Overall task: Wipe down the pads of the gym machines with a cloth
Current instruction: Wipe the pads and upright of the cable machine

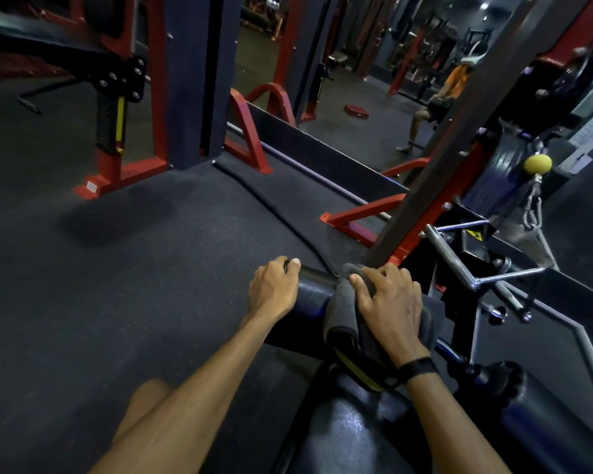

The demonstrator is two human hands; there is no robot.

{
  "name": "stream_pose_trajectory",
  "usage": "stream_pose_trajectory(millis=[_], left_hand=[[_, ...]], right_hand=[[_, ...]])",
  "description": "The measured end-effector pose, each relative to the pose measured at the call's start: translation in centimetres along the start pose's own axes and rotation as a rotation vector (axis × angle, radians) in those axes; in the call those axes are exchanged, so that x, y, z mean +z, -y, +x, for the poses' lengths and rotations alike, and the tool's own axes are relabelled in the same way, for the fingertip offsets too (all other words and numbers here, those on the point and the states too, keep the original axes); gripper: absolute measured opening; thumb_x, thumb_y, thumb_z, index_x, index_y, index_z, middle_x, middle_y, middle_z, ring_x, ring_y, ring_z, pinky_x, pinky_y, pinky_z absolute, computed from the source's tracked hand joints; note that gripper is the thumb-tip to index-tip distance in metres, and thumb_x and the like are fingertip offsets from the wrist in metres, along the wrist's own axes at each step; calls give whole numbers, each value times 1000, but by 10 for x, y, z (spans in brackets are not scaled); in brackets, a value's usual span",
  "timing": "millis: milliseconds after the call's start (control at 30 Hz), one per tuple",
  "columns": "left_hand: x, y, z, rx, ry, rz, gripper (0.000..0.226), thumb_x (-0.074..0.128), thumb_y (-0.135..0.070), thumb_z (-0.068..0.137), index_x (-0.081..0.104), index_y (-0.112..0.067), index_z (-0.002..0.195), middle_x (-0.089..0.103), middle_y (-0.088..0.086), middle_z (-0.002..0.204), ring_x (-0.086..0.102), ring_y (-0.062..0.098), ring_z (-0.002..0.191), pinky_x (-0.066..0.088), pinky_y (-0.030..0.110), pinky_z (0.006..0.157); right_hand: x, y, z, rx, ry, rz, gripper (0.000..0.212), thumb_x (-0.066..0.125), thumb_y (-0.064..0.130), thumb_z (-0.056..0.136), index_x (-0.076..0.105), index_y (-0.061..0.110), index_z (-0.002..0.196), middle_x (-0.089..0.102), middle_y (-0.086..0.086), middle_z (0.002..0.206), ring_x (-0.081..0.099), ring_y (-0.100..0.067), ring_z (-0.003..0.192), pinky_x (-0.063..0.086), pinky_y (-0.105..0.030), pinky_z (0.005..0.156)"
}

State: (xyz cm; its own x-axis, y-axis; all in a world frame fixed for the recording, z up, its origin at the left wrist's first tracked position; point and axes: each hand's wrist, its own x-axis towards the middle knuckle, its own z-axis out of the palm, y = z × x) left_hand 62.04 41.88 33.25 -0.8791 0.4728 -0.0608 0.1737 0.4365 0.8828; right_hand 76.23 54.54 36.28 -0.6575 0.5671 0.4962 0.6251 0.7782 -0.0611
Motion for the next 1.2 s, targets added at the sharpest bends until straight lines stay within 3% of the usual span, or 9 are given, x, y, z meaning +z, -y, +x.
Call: stream_pose_trajectory(millis=[167,300,467,567,700,833,967,1100,1200], left_hand=[[4,20,-15,163,-73,-61,50,39,-41,104,55,-12,142,60,11,136,45,24,130,30,31,106],[10,40,-20,272,-104,-120,75,21,-58,90,55,-16,142,57,3,140,40,18,133,24,24,104],[5,36,-19,184,-76,-212,66,30,-55,90,56,-22,141,57,-1,142,45,19,131,33,36,112],[2,20,-8,3,-81,-322,60,33,-56,91,66,-17,122,64,8,129,55,27,122,39,47,109],[-3,-5,12,-158,-4,-186,51,37,-52,103,64,-11,89,68,20,114,60,37,112,45,44,98],[6,-6,12,-163,15,-18,47,41,-48,102,66,-12,120,65,18,124,57,38,116,42,41,93],[6,-5,7,-63,-4,9,42,40,-40,104,66,-10,116,65,20,118,57,38,111,39,38,83],[6,8,0,67,-48,-33,36,40,-36,105,65,-12,116,66,14,114,55,30,112,42,41,92],[15,28,-4,216,-137,-121,37,42,-35,104,65,-14,124,68,8,117,53,24,117,44,40,96]], right_hand=[[12,44,14,-101,67,24,28,52,48,94,72,28,98,56,0,90,52,-25,87,41,-42,74],[18,74,15,-176,82,79,28,47,50,97,67,31,106,52,5,93,46,-18,88,39,-39,77],[7,41,4,-182,83,37,48,36,71,93,61,39,118,55,6,105,46,-19,94,33,-39,77],[0,14,1,-92,60,-10,47,38,69,92,66,38,113,57,5,103,48,-21,95,29,-37,75],[-6,-19,-6,100,76,40,45,40,65,94,67,38,118,56,3,109,48,-25,103,34,-43,82],[-6,-9,-15,136,111,29,39,46,63,94,64,39,119,54,0,117,44,-27,110,38,-49,88],[-1,4,-6,114,59,-75,32,47,53,97,68,31,106,56,-1,105,47,-27,100,36,-46,81],[11,35,10,21,67,-102,43,33,50,93,70,30,98,57,1,97,49,-25,94,35,-43,76],[20,69,20,-59,96,-39,35,38,47,96,69,33,105,57,2,100,49,-24,96,37,-44,77]])
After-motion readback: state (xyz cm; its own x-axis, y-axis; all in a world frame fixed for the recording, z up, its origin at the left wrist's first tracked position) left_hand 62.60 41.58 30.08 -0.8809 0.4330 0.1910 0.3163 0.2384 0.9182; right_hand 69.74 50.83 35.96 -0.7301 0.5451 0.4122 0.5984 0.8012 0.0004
